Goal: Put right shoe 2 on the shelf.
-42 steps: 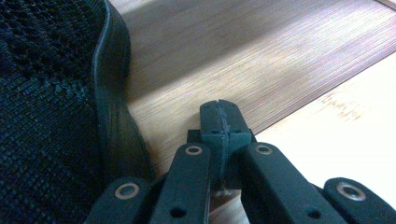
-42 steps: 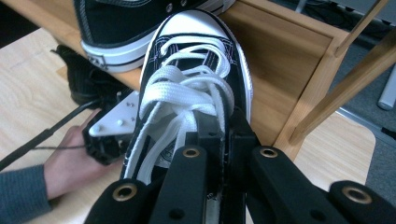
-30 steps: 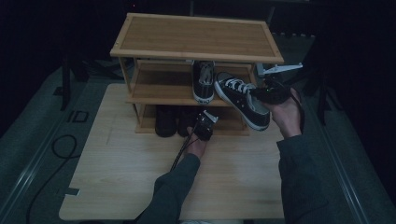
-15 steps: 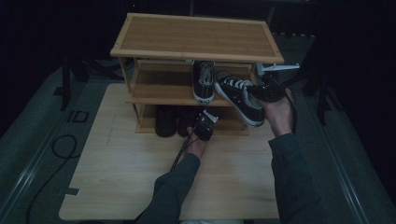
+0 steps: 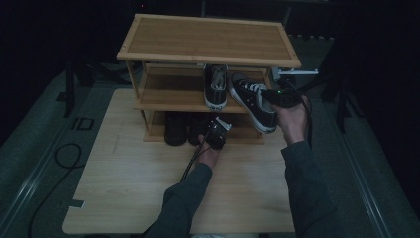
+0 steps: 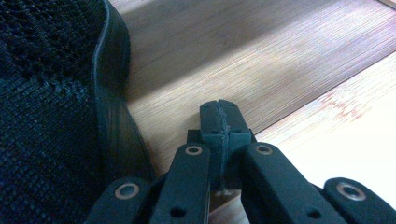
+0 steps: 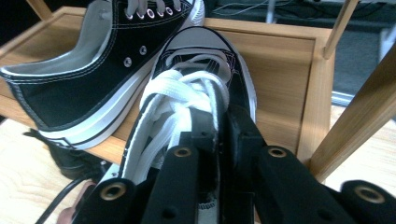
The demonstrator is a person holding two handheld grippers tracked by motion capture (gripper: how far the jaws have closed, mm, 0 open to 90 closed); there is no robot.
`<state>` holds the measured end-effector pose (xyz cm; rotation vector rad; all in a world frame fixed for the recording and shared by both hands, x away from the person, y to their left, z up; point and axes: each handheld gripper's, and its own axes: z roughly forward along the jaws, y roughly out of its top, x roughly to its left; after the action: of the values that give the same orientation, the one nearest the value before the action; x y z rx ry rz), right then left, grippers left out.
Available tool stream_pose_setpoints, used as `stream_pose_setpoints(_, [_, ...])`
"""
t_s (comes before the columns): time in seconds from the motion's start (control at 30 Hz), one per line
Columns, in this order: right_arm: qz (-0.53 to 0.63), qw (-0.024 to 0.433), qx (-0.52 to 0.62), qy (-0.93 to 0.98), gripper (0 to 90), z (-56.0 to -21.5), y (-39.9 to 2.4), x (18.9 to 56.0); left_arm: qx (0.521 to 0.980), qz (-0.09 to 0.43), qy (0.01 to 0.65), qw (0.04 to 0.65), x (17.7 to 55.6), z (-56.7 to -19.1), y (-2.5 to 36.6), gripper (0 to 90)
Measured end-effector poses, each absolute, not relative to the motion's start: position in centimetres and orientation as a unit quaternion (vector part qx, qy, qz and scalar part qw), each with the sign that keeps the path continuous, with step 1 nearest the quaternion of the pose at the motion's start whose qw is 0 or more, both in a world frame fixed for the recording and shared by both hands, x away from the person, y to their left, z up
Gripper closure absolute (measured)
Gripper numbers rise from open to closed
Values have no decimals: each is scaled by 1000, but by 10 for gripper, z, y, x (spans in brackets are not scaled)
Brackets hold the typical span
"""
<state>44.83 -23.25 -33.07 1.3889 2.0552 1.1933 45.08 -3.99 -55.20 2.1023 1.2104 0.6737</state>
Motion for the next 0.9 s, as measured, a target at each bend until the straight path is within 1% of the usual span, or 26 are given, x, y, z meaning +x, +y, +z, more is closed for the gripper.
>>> stream_pose_setpoints(0.13, [430, 190, 490, 734, 775, -330, -235, 446, 794, 254, 458, 308, 451, -552, -40, 900])
stream_pose_setpoints(0.17, [434, 193, 488, 732, 752, -329, -235, 445, 794, 254, 458, 308, 451, -552, -40, 900])
stream_pose_setpoints(0.4, [432, 203, 483, 734, 751, -326, -234, 442, 793, 256, 459, 307, 451, -552, -40, 900])
stream_pose_setpoints(0.43, [440, 210, 475, 732, 733, -323, -233, 438, 794, 256, 459, 307, 451, -552, -40, 900])
stream_pose_setpoints(0.57, [436, 226, 470, 734, 734, -321, -230, 436, 793, 256, 460, 307, 450, -552, -40, 900])
stream_pose_setpoints(0.67, [459, 233, 462, 722, 724, -319, -230, 434, 793, 256, 460, 307, 450, -552, -40, 900])
stream_pose_setpoints(0.73, [469, 244, 458, 715, 729, -317, -230, 433, 793, 256, 460, 307, 450, -552, -40, 900])
stream_pose_setpoints(0.9, [473, 247, 459, 710, 744, -310, -234, 431, 793, 256, 460, 307, 450, -552, -40, 900])
